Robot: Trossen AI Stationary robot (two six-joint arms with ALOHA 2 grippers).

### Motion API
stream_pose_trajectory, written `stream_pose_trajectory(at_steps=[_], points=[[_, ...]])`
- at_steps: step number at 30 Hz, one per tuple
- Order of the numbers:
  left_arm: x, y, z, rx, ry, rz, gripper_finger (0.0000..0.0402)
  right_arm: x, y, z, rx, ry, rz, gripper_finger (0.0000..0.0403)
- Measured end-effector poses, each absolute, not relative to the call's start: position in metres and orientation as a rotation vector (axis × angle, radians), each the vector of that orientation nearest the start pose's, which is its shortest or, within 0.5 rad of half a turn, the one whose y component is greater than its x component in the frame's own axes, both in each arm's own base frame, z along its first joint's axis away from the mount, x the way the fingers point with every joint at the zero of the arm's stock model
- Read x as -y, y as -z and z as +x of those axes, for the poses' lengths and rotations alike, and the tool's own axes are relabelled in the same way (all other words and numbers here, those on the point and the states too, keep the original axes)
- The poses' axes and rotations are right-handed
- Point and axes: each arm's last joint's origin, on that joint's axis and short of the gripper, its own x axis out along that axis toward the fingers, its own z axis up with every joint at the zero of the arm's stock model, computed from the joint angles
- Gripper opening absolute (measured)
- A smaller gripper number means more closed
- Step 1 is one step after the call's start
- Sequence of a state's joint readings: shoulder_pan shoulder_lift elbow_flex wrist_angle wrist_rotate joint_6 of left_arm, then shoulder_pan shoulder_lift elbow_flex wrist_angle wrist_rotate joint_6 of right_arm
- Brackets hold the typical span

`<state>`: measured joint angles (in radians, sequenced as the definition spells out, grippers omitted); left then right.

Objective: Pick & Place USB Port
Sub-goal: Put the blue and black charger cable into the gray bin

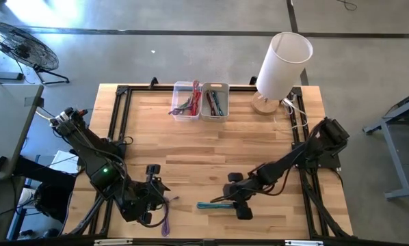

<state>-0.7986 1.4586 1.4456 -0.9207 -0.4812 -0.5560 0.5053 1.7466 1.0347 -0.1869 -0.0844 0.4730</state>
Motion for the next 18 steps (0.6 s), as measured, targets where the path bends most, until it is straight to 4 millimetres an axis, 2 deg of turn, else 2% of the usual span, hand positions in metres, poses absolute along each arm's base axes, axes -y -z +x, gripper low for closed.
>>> stream_pose_trajectory(at_steps=[6, 12, 18], points=[[0.199, -0.347, 0.213, -0.798, 0.073, 0.037, 0.0165, -0.183, -0.157, 0.306, -1.05, -0.356, 0.279, 0.0155], [0.198, -0.346, 0.212, -0.812, 0.065, 0.047, 0.0165, -0.191, -0.157, 0.302, -1.034, -0.371, 0.234, 0.0155], [0.198, -0.346, 0.212, -0.811, 0.065, 0.047, 0.0165, -0.185, -0.157, 0.305, -1.032, -0.36, 0.242, 0.0155]])
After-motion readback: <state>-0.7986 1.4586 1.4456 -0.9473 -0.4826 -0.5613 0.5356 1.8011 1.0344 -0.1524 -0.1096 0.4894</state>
